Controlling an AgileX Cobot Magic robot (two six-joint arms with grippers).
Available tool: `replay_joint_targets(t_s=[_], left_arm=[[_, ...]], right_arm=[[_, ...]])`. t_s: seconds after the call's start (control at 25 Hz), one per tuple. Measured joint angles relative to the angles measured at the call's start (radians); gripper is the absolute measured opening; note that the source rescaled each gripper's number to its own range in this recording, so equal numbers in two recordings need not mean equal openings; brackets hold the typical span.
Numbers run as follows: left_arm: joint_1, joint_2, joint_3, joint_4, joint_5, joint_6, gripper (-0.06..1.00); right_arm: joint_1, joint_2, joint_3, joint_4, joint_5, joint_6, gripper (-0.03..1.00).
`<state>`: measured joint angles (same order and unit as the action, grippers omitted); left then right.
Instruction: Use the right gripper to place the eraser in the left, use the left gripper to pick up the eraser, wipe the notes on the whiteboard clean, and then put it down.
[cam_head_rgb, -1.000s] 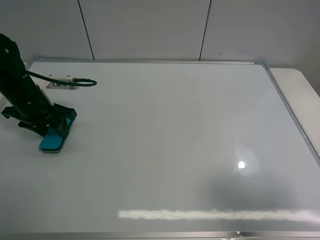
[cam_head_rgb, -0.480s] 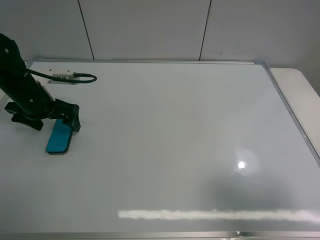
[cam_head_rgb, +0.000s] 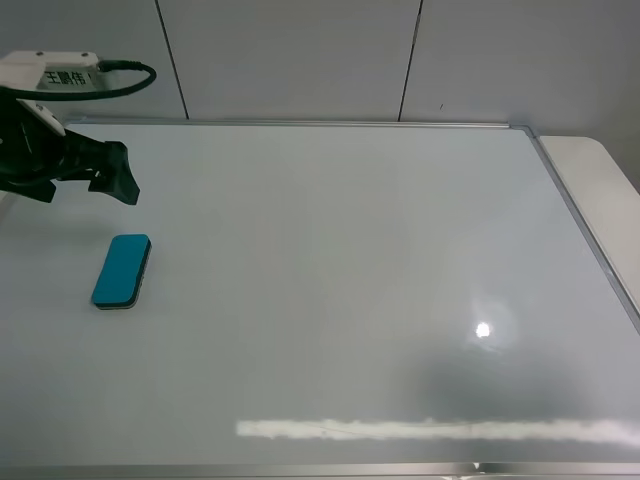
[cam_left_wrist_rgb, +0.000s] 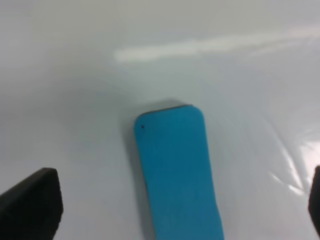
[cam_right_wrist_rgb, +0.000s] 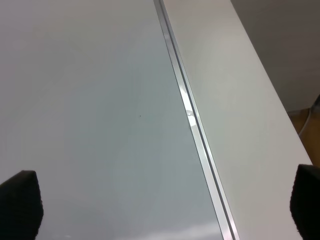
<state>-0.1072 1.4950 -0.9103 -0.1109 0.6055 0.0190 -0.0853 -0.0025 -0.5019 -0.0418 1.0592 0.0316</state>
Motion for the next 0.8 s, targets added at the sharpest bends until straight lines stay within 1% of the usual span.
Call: replay_joint_targets(t_s=[0.04, 0.16, 0.24, 0.4, 0.64, 0.72, 0.8], left_arm=[[0.007, -0.075, 0.0, 0.014, 0.024, -0.019, 1.0], [0.039, -0.189, 0.023, 0.023, 0.045, -0.039, 1.0], [0.076, -0.266, 0.048, 0.032, 0.056, -0.045, 1.0], [0.161, -0.438, 0.097, 0.05, 0.111, -0.049, 1.0], [0.304, -0.801, 0.179, 0.054, 0.156, -0.047, 1.0], [0.335, -0.928, 0.202, 0.054, 0.166, -0.036, 1.0], [0.35, -1.046, 0.222, 0.054, 0.179, -0.019, 1.0]], right_arm=[[0.0, 0.0, 0.0, 0.0, 0.0, 0.0, 1.0], [0.0, 0.0, 0.0, 0.0, 0.0, 0.0, 1.0], [0.0, 0.0, 0.0, 0.0, 0.0, 0.0, 1.0], [0.0, 0.0, 0.0, 0.0, 0.0, 0.0, 1.0], [0.0, 0.0, 0.0, 0.0, 0.0, 0.0, 1.0], [0.0, 0.0, 0.0, 0.0, 0.0, 0.0, 1.0], [0.0, 0.0, 0.0, 0.0, 0.0, 0.0, 1.0]])
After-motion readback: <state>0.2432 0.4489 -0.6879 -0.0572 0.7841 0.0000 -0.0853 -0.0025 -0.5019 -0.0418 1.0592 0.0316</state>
